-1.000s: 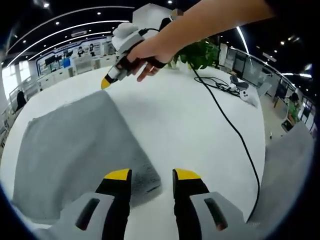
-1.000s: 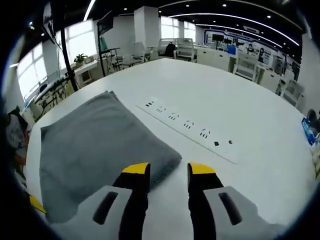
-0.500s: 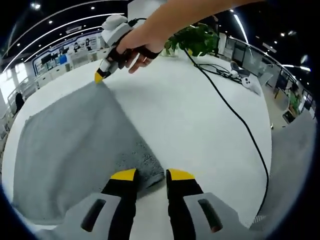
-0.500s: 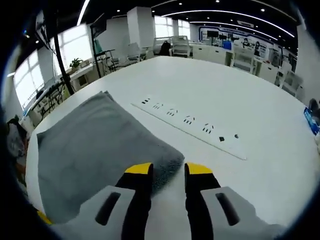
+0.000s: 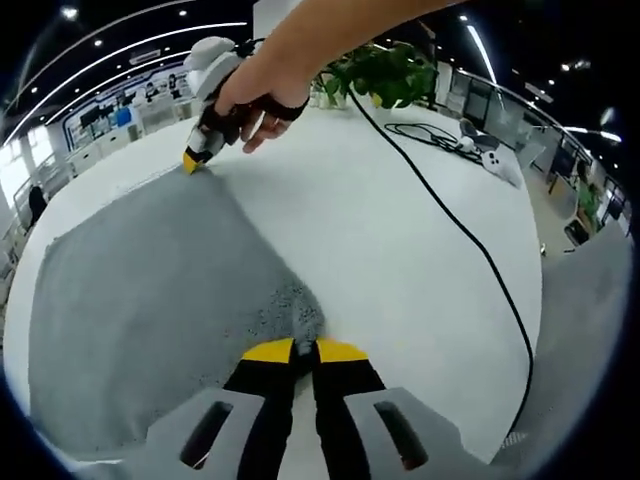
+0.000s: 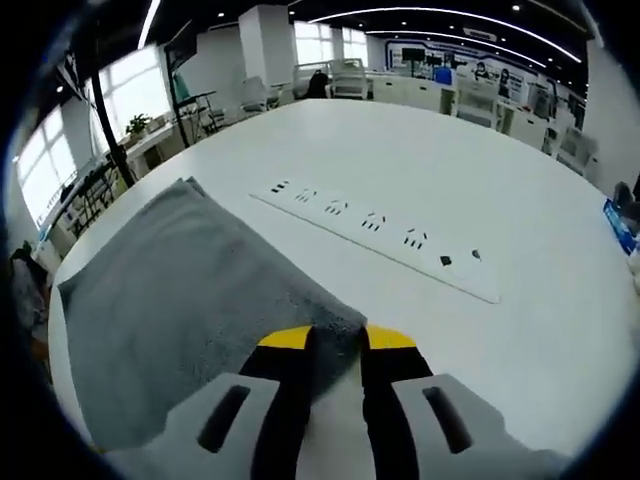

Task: Fold the towel on the table until its edges align and the towel forms a compact rectangular stack.

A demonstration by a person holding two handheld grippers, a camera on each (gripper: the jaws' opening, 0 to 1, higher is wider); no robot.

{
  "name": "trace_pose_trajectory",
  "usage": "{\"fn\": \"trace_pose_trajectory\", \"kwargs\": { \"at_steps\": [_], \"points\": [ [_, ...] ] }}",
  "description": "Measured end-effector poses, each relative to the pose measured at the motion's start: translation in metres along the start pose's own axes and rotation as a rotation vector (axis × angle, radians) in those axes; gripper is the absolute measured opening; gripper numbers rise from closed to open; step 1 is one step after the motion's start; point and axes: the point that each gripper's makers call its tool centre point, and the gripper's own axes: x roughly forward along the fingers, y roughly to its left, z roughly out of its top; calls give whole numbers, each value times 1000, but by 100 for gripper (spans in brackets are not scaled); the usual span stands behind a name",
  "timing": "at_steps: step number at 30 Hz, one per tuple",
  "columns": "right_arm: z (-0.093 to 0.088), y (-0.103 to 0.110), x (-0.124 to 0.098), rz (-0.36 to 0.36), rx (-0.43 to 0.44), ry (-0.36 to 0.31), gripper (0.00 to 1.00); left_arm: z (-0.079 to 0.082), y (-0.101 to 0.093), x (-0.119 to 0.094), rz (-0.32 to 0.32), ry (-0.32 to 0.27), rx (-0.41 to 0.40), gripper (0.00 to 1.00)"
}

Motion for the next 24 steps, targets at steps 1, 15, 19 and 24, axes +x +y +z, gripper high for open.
{"fn": "trace_pose_trajectory", "kwargs": {
  "at_steps": [1, 15, 19, 24],
  "points": [
    [0, -1, 0, 4, 3, -1, 16, 0, -1, -1, -2, 0, -4, 6],
    [-15, 3, -7, 35, -133, 64, 4, 6, -32, 5, -70, 1, -58, 4],
    [-22, -3, -14, 19, -156, 68, 3, 7, -41, 10, -97, 10, -60, 4],
    [-31, -10, -25, 9, -150, 78, 3, 9, -52, 14, -119, 13, -45, 4]
  ]
}}
